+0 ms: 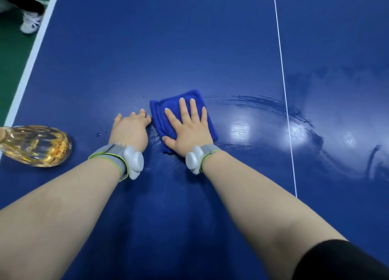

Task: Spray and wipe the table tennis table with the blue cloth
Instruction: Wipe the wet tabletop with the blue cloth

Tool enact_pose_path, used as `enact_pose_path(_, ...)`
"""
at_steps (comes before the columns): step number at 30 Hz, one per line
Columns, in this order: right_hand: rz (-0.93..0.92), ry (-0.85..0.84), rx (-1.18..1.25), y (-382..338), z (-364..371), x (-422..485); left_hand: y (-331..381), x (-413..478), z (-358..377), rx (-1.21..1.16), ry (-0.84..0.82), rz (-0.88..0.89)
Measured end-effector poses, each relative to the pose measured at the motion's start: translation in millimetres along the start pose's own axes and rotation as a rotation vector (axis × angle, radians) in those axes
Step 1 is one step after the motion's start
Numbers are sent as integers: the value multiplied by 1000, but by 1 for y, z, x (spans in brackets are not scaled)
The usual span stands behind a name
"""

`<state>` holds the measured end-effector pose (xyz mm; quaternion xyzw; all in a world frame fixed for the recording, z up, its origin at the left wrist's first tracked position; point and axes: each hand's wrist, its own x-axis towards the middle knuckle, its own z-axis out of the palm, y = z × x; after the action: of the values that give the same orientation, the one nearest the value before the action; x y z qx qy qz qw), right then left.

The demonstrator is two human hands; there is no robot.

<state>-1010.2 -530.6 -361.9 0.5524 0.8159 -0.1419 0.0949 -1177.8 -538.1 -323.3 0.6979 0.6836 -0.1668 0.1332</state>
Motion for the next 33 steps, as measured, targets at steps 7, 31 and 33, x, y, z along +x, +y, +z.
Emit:
enact_pose_path(7,158,99,49,74,-13,7,0,9,-6,-25,129,-39)
enact_pose_path(31,318,98,-14,81,-37,78,0,46,-26,28,40,-102)
enact_pose_path(33,119,69,-34,35,-33,85,-1,49,-23,42,24,-84)
